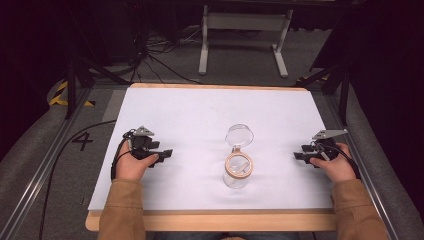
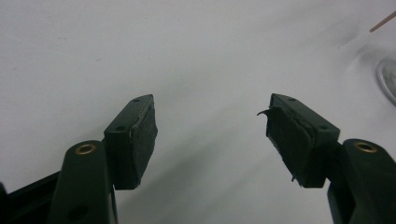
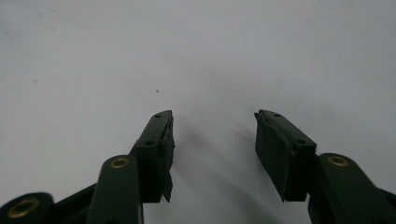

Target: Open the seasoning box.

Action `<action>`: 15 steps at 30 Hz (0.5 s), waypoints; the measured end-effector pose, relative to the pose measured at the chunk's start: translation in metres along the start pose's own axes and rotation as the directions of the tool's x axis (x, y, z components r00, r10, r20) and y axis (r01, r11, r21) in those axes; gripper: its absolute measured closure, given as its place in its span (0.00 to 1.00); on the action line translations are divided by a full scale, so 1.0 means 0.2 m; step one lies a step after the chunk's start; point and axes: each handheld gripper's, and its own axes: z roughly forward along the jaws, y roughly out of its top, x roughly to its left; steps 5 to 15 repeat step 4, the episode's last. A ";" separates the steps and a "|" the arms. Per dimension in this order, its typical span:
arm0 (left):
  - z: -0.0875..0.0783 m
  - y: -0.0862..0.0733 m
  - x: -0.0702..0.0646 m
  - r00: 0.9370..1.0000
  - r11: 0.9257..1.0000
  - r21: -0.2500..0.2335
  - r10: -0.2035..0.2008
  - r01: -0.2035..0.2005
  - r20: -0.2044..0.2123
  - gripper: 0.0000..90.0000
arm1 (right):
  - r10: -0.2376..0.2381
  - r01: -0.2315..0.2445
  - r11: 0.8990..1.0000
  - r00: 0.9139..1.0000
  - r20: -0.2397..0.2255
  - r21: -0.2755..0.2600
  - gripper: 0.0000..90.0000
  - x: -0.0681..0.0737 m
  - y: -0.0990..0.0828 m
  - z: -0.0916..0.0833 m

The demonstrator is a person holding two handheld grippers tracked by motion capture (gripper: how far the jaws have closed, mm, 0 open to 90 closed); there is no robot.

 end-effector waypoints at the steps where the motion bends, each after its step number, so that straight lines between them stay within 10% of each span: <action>1: 0.00 0.00 0.00 1.000 1.000 0.003 0.001 -0.001 -0.005 0.38 | 0.000 0.000 1.000 1.000 0.000 0.000 0.53 0.00 0.00 0.00; 15: 0.00 0.01 -0.01 1.000 1.000 -0.005 0.004 -0.004 0.001 0.38 | 0.001 -0.001 1.000 1.000 -0.001 -0.004 0.53 0.00 0.00 0.00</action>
